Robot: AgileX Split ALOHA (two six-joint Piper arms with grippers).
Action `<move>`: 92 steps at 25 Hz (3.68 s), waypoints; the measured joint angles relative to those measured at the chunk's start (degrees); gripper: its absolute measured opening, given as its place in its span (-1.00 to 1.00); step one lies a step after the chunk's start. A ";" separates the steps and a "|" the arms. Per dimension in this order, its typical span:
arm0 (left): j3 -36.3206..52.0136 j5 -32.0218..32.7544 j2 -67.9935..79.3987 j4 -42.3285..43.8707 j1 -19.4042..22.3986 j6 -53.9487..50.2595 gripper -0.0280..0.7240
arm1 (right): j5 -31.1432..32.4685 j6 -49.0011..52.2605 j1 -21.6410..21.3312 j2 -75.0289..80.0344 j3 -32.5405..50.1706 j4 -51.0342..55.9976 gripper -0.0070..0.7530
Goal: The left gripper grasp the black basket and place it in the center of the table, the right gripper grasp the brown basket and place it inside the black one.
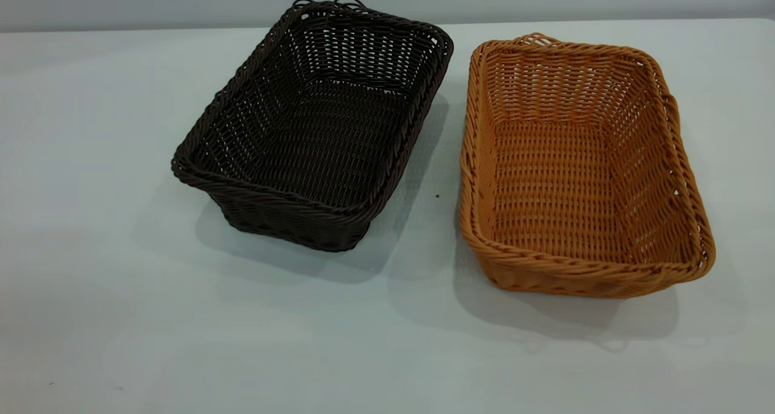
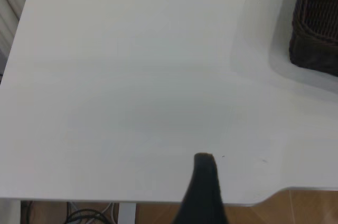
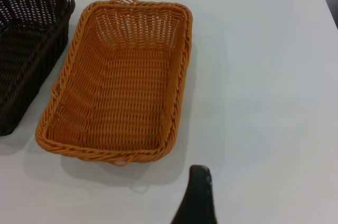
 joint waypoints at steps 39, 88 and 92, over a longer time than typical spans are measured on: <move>-2.13 -1.64 1.79 -2.18 0.00 -0.07 0.60 | -0.25 0.64 0.00 0.00 0.00 0.00 0.55; -53.57 -47.56 129.43 -15.42 -13.55 20.26 0.60 | -17.46 13.56 0.00 37.44 -0.82 3.01 0.55; -56.52 -47.95 133.92 -15.48 -14.35 20.26 0.56 | -18.47 13.56 0.00 41.57 -0.82 6.04 0.55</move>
